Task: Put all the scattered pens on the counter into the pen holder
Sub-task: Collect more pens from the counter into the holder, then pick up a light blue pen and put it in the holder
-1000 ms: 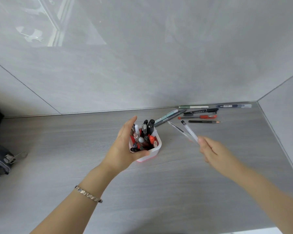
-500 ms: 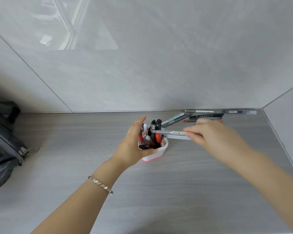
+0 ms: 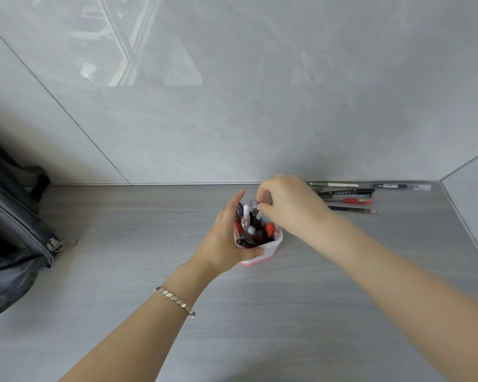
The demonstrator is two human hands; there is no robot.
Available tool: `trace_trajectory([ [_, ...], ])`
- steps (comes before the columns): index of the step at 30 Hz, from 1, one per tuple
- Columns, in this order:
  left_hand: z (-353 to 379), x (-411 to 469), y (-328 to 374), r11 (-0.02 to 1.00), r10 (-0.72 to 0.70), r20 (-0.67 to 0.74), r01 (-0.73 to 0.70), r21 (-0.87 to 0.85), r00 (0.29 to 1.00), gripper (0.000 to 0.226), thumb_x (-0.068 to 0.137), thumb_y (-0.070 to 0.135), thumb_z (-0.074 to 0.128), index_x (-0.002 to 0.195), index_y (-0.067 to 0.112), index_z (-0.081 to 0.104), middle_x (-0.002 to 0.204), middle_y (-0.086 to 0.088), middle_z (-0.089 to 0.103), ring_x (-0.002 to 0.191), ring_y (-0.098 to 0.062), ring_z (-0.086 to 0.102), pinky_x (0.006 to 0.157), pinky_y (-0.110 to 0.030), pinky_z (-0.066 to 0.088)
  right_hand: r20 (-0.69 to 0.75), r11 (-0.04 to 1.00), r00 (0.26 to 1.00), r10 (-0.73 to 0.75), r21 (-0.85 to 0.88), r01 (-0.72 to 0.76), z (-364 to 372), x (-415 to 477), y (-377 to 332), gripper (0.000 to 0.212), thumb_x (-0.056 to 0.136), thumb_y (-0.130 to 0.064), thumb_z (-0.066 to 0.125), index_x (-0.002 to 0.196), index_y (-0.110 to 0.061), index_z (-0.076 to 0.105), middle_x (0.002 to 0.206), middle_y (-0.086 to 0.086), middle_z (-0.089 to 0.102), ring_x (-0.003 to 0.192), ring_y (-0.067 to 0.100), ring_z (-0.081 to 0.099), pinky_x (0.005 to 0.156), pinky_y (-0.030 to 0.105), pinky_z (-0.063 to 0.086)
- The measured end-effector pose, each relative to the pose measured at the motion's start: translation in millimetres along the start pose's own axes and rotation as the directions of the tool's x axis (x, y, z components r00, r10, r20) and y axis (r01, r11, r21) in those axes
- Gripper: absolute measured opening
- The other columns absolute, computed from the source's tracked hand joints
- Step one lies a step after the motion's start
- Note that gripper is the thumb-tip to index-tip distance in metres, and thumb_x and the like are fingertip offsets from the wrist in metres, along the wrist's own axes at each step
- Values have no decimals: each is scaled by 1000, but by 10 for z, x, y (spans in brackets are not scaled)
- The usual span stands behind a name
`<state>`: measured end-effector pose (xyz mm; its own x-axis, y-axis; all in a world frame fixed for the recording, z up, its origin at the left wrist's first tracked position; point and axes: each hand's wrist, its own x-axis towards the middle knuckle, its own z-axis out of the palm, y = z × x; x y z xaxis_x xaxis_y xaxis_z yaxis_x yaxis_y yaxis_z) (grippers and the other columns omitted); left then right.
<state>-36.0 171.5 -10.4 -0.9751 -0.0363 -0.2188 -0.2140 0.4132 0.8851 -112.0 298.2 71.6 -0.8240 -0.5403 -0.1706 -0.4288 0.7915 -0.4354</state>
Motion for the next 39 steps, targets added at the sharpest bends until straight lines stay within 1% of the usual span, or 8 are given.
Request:
trace_trajectory([
  [5, 8, 11, -61, 999, -9, -7, 9, -35, 1000, 112, 59, 11, 84, 141, 34, 12, 135, 5, 40, 122, -5, 39, 88, -1, 29, -150, 956, 988, 26, 294, 20, -31, -67, 154, 26, 91, -26, 54, 79, -4, 62, 64, -3, 52, 44, 6, 50, 47, 16, 35],
  [18, 15, 39, -107, 1000, -19, -5, 19, -24, 1000, 113, 59, 11, 84, 142, 33, 12, 136, 4, 40, 122, -4, 40, 83, 8, 29, -367, 945, 930, 7, 308, 114, 153, 64, 62, 24, 96, -21, 36, 88, -9, 55, 84, 1, 55, 77, 19, 49, 69, 32, 40],
  [23, 12, 43, -106, 1000, -20, -6, 20, -17, 1000, 110, 59, 10, 84, 138, 40, 12, 135, 0, 44, 121, -7, 43, 80, 12, 27, -83, 992, 992, -95, 74, 101, 296, -110, 229, 31, 98, -23, 34, 125, -16, 47, 122, 8, 58, 104, 26, 56, 89, 38, 44],
  [30, -3, 24, -60, 1000, -6, -2, 6, -21, 1000, 108, 60, 17, 84, 130, 50, 10, 138, 1, 42, 126, -9, 43, 93, -5, 31, -83, 995, 994, -72, 59, 77, 684, -263, 338, 55, 92, -41, 14, 144, -26, 17, 158, -3, 8, 143, 15, -5, 115, 33, 6],
  [33, -7, 19, -40, 1000, -20, 12, 20, -19, 1000, 109, 60, 15, 84, 134, 43, 10, 137, 2, 42, 126, -11, 43, 96, -15, 33, 151, 988, 988, 36, 144, -58, 487, -67, 238, 48, 98, -31, 18, 144, -36, 6, 156, -6, -21, 143, 17, -18, 117, 39, -4],
  [35, -10, 24, -43, 1000, -21, 22, 21, -17, 1000, 108, 60, 14, 83, 135, 42, 11, 136, 2, 43, 124, -10, 44, 94, -7, 33, 207, 973, 978, -17, 229, -31, 337, -3, 260, 45, 100, -28, 24, 144, -30, 17, 158, -5, -8, 145, 15, -6, 117, 32, 1],
  [37, -16, 25, -38, 1000, -12, 23, 12, -10, 1000, 105, 61, 14, 83, 131, 46, 12, 135, 6, 42, 121, -4, 43, 88, 7, 30, 67, 918, 997, -32, 396, 3, 229, 51, 377, 39, 99, -24, 33, 138, -19, 38, 152, 1, 28, 140, 13, 24, 106, 10, 19],
  [39, -23, 21, -31, 1000, -5, 24, 5, -8, 1000, 99, 62, 14, 82, 123, 52, 14, 132, 12, 40, 115, 7, 43, 83, 13, 25, -108, 938, 993, 55, 346, -14, 197, 187, 689, 33, 96, -12, 41, 126, -14, 52, 134, 5, 54, 124, 18, 48, 91, 10, 34],
])
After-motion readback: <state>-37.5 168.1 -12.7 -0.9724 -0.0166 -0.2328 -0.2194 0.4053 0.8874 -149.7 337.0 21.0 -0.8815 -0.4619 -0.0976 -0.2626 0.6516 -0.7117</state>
